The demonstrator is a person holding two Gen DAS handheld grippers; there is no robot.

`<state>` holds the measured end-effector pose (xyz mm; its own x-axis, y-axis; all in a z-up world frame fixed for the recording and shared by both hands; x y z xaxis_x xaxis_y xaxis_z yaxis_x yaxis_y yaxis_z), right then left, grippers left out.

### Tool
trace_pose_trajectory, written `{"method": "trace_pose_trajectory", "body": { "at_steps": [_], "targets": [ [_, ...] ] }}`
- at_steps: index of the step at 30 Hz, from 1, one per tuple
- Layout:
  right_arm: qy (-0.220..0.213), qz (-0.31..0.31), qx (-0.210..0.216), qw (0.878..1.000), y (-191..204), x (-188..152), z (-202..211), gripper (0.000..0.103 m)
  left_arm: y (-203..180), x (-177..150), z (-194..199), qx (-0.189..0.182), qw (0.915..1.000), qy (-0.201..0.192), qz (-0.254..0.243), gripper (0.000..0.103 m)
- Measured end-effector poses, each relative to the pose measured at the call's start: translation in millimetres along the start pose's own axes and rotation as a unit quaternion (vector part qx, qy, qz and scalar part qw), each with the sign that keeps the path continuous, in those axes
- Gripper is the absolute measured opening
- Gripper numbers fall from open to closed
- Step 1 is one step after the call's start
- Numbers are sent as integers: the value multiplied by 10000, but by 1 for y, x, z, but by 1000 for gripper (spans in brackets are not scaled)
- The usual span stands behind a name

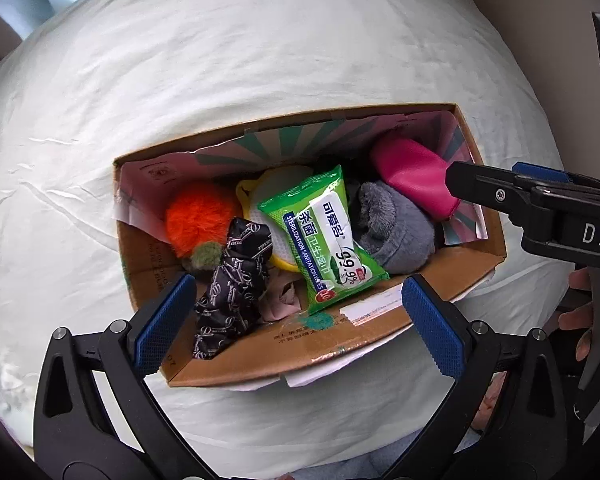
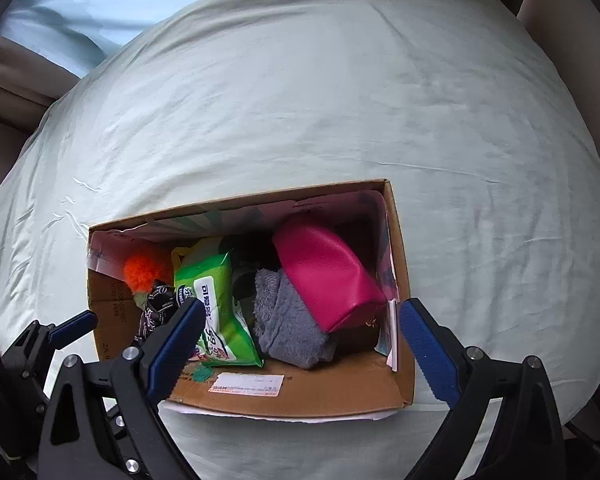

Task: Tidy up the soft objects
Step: 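Lift both tools up and away from the box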

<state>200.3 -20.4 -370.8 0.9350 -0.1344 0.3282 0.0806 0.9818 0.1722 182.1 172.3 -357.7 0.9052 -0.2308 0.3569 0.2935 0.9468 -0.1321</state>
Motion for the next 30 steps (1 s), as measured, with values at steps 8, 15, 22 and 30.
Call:
{"method": "trace_pose_trajectory", "body": {
  "at_steps": [8, 15, 22, 30],
  "targets": [
    [-448, 167, 100, 9988, 9, -11, 56, 97, 5, -12, 58, 16, 9986, -491, 170, 102],
    [-1081, 466, 86, 9930, 14, -4, 133, 97, 11, -1, 135, 104, 9917, -1200, 449, 102],
    [-1980, 736, 170, 9773, 10, 4, 233, 97, -11, 17, 237, 440, 9707, -2271, 646, 102],
    [-3003, 899, 214, 9493, -10, 2, 333, 97, -58, 22, 323, 673, 9410, -3259, 616, 102]
  ]
}}
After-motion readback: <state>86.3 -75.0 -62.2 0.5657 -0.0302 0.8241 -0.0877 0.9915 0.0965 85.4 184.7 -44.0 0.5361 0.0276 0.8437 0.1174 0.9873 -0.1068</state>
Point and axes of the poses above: each gripper's, at about its wrist camera, not at the fingertips, and z roughly against the way its jaws point, y to its left, x to its top, the point moved 2 cm from there along -z, roughly the way its jaws point, and after that the axes turned 11 degrees about -y, right-handed, at the moved point
